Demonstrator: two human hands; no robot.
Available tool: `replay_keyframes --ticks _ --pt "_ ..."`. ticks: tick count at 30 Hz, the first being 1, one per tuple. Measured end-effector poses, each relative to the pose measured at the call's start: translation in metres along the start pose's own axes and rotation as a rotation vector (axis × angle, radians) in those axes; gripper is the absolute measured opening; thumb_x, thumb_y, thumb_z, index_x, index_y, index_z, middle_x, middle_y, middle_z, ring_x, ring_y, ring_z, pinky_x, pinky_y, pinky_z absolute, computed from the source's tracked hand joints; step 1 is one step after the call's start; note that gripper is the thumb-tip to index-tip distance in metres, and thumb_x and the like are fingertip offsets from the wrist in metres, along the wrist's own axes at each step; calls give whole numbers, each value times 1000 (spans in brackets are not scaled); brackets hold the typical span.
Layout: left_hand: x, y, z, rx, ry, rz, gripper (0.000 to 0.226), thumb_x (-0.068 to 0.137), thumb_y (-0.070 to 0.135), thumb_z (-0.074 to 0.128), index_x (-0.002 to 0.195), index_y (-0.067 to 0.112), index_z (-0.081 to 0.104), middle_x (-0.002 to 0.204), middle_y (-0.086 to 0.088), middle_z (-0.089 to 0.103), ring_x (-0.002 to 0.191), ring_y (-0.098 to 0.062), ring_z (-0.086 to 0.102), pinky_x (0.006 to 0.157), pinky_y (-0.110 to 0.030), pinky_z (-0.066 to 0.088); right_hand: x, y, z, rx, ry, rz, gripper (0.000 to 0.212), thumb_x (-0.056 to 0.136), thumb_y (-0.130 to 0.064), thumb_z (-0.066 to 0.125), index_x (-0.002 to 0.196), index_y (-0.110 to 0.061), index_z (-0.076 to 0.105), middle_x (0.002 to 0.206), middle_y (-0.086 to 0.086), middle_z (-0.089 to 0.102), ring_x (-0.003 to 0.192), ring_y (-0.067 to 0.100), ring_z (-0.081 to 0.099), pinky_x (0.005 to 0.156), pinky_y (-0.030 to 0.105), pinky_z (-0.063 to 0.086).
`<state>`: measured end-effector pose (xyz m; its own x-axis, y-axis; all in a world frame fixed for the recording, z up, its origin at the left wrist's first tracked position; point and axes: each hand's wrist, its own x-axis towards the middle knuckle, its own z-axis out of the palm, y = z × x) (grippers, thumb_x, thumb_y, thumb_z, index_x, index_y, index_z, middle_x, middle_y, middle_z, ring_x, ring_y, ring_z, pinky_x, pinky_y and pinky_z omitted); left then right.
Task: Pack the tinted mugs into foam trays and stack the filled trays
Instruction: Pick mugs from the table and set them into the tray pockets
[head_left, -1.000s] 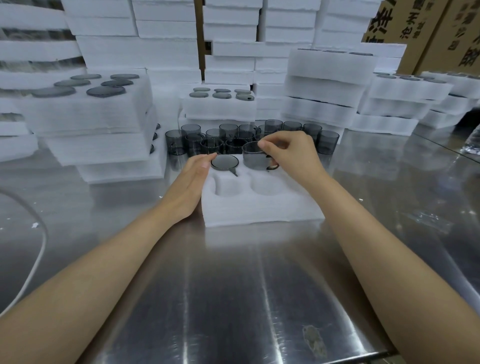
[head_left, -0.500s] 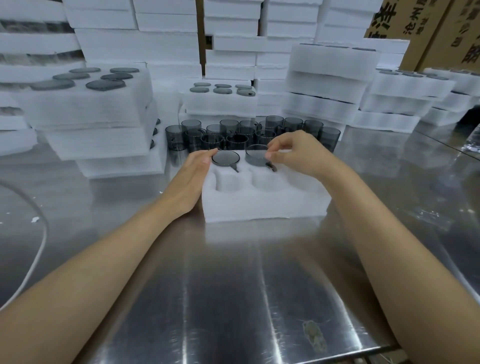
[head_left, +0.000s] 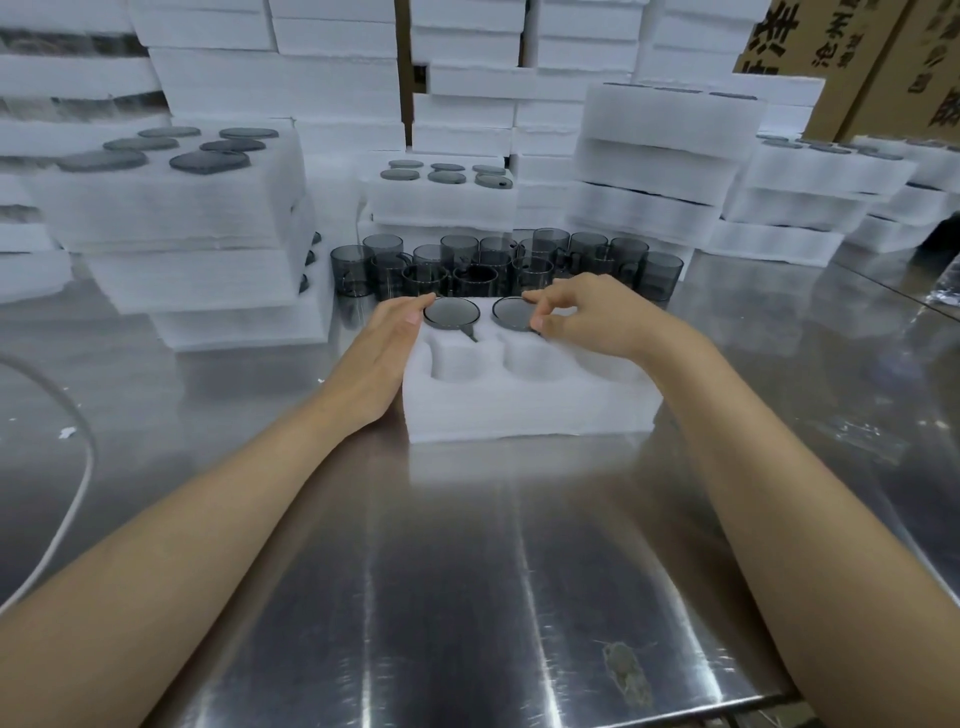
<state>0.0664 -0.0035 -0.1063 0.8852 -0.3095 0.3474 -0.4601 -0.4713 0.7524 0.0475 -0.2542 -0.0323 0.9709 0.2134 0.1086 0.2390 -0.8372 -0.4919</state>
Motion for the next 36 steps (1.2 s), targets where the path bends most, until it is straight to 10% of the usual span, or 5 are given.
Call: replay_keyframes --ticks 7,13,22,30,36 --pt "2 -3 -2 -26 5 23 39 106 33 27 142 31 43 136 21 36 115 33 27 91 9 15 14 -10 -14 183 -6 118 28 96 -27 51 81 -21 74 118 -8 67 111 15 60 95 29 42" --pt "7 -6 -2 -25 67 26 38 105 20 31 133 35 52 129 25 43 113 29 34 91 7 19 72 13 -7 135 548 189 31 101 -12 38 123 -7 59 130 15 49 103 31 59 91 35 45" --pt "6 -3 -1 -48 94 22 36 106 29 30 133 34 54 125 33 43 114 28 35 92 7 18 94 40 15 -129 191 376 37 95 -43 53 125 -21 55 145 8 26 115 31 52 99 40 41" --pt "4 -1 -4 -64 91 4 36 106 38 23 125 49 53 122 39 44 114 28 36 91 7 22 78 31 7 480 665 305 28 93 -25 62 71 -9 56 73 2 59 57 5 59 68 28 48" --pt "3 5 -5 -63 91 -36 35 104 44 21 115 60 50 111 55 41 109 31 35 90 1 27 27 21 -13 1246 606 175 22 96 -22 58 77 -17 50 106 6 67 101 12 68 81 23 51"
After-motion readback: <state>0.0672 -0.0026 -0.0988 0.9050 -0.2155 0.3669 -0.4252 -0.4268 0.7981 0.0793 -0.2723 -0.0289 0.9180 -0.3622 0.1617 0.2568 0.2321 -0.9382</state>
